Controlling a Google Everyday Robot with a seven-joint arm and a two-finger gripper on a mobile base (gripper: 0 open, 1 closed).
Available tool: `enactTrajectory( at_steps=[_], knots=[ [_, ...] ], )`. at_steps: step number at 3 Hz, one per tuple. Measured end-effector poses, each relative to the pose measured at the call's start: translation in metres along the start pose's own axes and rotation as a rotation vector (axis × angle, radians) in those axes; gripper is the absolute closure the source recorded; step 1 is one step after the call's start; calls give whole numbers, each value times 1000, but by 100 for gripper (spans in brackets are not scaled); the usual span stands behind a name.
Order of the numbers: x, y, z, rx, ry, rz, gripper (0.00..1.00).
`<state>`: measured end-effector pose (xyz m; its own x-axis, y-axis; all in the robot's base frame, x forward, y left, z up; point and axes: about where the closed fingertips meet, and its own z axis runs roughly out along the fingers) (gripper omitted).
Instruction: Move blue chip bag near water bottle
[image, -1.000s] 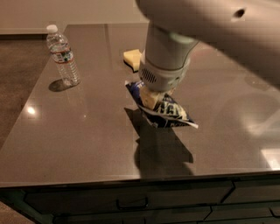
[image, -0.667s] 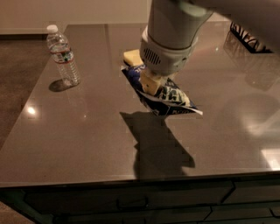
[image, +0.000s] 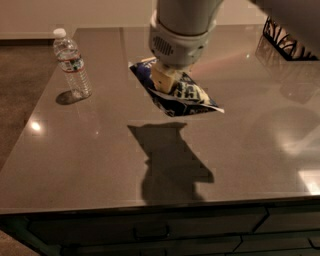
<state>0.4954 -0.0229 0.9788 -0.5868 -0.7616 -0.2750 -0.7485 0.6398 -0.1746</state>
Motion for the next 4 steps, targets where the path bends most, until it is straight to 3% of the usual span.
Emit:
enactTrajectory(
  at_steps=[2,4],
  knots=[
    [-71,-2,45,13,18,-162,100],
    [-115,24,88,-30,55,-347,100]
  ],
)
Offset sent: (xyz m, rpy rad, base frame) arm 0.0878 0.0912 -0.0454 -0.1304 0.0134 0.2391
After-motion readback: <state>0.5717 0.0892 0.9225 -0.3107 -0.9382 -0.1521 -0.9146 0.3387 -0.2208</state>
